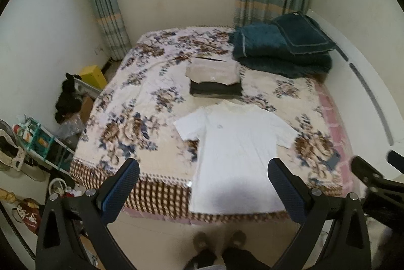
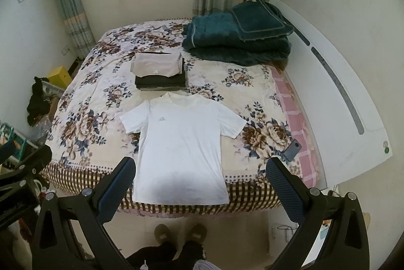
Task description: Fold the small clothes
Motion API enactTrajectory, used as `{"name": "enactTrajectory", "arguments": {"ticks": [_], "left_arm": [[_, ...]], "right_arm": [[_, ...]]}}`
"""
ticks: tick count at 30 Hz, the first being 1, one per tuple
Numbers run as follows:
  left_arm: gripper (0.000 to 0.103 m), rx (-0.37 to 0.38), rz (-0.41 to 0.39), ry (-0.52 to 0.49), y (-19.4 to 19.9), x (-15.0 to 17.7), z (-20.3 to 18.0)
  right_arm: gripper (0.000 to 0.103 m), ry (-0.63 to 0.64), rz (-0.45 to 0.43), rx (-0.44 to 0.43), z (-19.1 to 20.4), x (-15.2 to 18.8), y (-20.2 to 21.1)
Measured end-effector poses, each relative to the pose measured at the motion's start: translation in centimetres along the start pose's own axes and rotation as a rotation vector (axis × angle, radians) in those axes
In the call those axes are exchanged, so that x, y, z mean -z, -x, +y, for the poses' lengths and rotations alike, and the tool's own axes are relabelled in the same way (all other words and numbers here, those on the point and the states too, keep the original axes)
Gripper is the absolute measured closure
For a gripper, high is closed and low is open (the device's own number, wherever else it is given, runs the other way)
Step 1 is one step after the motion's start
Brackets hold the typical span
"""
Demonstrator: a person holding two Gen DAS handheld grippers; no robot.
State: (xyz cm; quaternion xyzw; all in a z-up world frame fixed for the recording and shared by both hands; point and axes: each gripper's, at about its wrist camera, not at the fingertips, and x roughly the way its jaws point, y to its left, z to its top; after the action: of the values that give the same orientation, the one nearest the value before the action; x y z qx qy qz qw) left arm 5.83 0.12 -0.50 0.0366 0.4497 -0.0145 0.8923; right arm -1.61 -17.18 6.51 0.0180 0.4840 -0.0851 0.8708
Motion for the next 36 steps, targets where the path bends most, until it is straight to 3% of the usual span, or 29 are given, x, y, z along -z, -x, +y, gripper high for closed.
{"name": "enactTrajectory", "arguments": {"ticks": [4,9,13,16,22,26,30,36], "left_arm": [[0.0,-0.089,-0.049,-0.01,-6.0,-0.1,-0.1],[0.0,-0.158,0.047,-0.022,-16.9,-1.0,-1.7],[0.0,-0.223,0.146,0.008,-26.4,-1.4,-3.5],[0.0,-0.273,0.201,0.031,-32.7,-1.5,-4.6],[0.0,-0.328,0.356,0.064,-45.5,0.5,-5.5],[0.0,-0.357,0.439,0.087,-52.3,2.5,-5.6],[0.0,-0.346,0.484,0.109,-58.2,4.4,-5.5],[0.0,-0.319,0.504,0.1,-63.8,5.5,-5.5]], "right_arm": [[0.0,-0.084,0.016,0.045,-2.6,0.6,-6.5],[0.0,-0.252,0.164,0.069,-8.8,0.9,-19.1],[0.0,-0.388,0.292,0.056,-15.3,1.2,-32.3],[0.0,-0.494,0.389,-0.001,-19.9,2.1,-42.8],[0.0,-0.715,0.546,-0.079,-25.9,4.5,-62.1],[0.001,-0.85,0.552,-0.111,-28.9,6.0,-71.1],[0.004,-0.92,0.478,-0.152,-31.8,6.0,-78.8],[0.007,-0.949,0.449,-0.244,-31.8,5.7,-84.7]]}}
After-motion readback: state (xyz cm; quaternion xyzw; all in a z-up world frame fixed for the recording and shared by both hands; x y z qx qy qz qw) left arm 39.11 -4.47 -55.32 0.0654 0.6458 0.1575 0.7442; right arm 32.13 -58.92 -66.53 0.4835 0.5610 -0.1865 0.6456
